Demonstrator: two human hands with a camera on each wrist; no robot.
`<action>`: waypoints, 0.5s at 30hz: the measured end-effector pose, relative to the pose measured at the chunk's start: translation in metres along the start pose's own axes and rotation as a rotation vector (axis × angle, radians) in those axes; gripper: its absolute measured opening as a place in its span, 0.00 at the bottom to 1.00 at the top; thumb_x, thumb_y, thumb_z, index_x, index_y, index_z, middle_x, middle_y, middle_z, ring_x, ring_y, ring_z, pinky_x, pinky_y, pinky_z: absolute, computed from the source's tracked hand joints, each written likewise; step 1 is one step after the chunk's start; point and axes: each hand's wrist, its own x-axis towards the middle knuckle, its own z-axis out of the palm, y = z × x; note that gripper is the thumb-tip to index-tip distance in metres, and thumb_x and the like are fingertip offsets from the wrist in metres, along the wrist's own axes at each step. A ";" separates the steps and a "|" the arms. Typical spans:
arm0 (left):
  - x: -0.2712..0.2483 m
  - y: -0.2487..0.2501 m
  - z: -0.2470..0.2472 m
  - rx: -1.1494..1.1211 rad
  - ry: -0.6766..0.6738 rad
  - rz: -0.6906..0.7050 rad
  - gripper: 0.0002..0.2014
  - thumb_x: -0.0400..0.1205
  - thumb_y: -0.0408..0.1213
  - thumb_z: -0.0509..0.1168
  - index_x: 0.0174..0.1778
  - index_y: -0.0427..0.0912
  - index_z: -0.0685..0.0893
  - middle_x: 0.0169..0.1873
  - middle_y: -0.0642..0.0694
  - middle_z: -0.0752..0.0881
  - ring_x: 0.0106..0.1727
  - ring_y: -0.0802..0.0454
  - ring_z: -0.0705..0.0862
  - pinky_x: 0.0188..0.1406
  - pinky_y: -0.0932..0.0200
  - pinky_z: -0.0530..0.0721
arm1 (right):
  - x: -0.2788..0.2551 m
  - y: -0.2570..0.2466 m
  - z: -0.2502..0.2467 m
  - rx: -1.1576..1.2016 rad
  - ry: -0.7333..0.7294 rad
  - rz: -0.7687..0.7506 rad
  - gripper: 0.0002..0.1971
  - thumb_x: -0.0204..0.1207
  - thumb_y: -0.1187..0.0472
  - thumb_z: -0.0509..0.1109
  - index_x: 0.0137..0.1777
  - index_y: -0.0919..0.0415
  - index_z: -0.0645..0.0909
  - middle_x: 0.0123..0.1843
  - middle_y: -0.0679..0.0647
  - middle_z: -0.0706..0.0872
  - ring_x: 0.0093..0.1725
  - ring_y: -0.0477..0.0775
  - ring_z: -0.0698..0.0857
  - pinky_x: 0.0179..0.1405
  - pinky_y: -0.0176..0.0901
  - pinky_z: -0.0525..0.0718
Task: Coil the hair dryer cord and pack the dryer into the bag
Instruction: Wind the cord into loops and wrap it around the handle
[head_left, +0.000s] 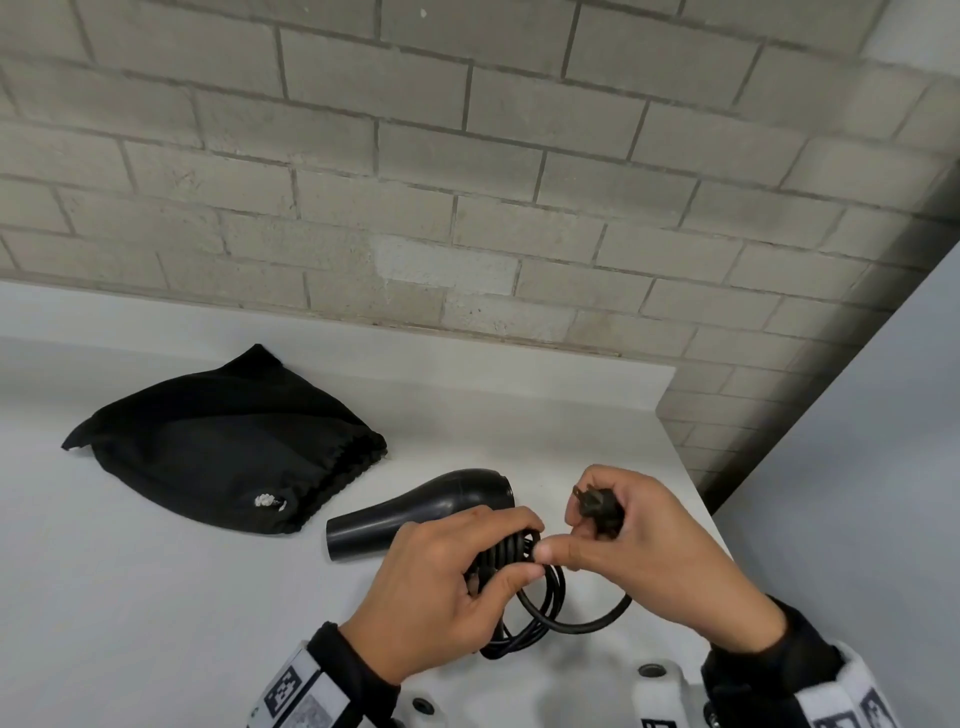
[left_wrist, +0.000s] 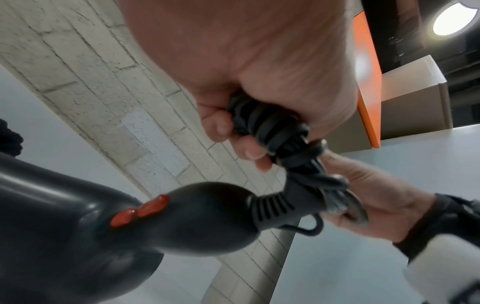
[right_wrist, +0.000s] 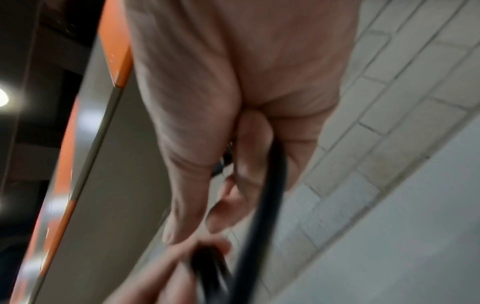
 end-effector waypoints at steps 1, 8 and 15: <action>-0.001 -0.001 0.001 0.016 -0.004 -0.016 0.11 0.84 0.52 0.68 0.60 0.58 0.83 0.37 0.59 0.83 0.35 0.61 0.80 0.31 0.52 0.82 | -0.003 -0.003 -0.006 0.019 -0.024 -0.014 0.16 0.64 0.52 0.85 0.41 0.55 0.81 0.28 0.47 0.81 0.30 0.47 0.76 0.31 0.34 0.76; -0.005 -0.012 -0.003 -0.003 -0.040 -0.085 0.09 0.84 0.56 0.64 0.54 0.58 0.84 0.34 0.62 0.82 0.34 0.61 0.81 0.32 0.59 0.82 | -0.026 -0.021 -0.045 0.724 -0.155 -0.216 0.24 0.72 0.50 0.78 0.60 0.68 0.83 0.36 0.57 0.76 0.38 0.54 0.75 0.40 0.45 0.80; -0.005 -0.009 -0.008 -0.038 -0.156 -0.010 0.13 0.84 0.60 0.64 0.52 0.56 0.84 0.34 0.58 0.84 0.29 0.57 0.79 0.28 0.50 0.81 | -0.007 -0.041 -0.050 0.721 0.190 -0.311 0.18 0.61 0.52 0.84 0.50 0.55 0.87 0.43 0.56 0.90 0.25 0.47 0.74 0.25 0.33 0.75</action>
